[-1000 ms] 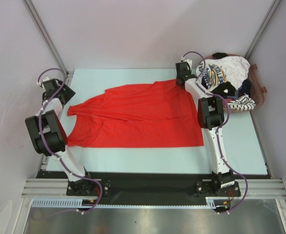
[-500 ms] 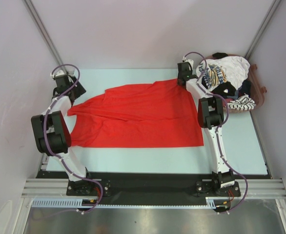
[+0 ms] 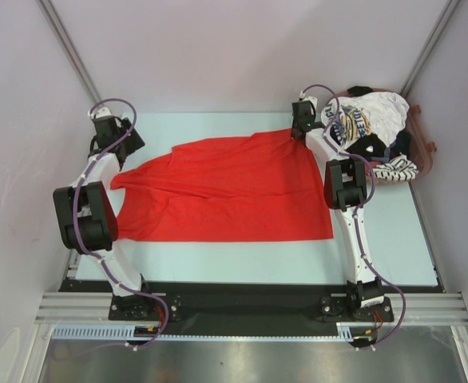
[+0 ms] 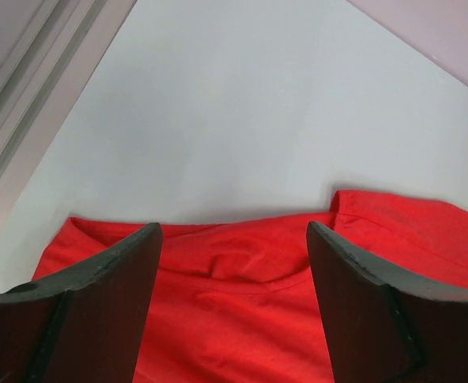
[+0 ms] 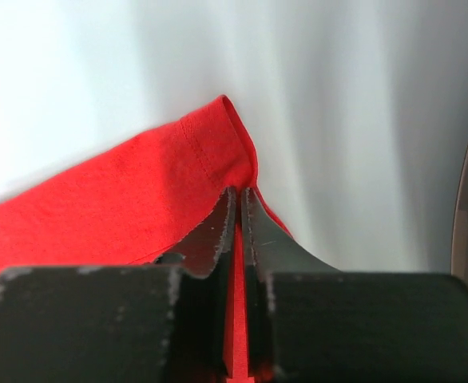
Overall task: Fold and stack the tank tops
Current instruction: Fold the tank top
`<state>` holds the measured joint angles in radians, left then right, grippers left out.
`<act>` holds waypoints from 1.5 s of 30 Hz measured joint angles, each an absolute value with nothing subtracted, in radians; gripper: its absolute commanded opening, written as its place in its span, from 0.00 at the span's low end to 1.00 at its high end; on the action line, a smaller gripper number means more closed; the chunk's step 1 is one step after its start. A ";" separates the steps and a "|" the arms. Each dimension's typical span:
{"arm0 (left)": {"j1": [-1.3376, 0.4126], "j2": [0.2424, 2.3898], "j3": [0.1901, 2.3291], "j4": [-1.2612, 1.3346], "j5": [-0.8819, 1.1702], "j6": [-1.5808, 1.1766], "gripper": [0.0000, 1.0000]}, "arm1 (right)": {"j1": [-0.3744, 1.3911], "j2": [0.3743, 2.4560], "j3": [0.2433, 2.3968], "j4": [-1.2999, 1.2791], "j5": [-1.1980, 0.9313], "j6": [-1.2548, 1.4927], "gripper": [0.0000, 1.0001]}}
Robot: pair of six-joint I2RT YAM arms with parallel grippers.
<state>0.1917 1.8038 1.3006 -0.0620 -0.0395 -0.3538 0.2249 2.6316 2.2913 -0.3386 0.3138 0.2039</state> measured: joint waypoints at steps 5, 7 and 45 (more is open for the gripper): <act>0.160 1.829 1.346 -0.067 -0.023 -0.334 0.79 | 0.230 2.631 2.289 -0.324 0.326 0.181 0.00; 0.139 1.851 1.377 -0.073 -0.015 -0.329 0.79 | 0.234 2.631 2.285 -0.308 0.336 0.168 0.00; 0.005 2.336 1.900 -0.460 0.073 -0.296 0.40 | 0.233 2.616 2.225 -0.234 0.331 0.141 0.00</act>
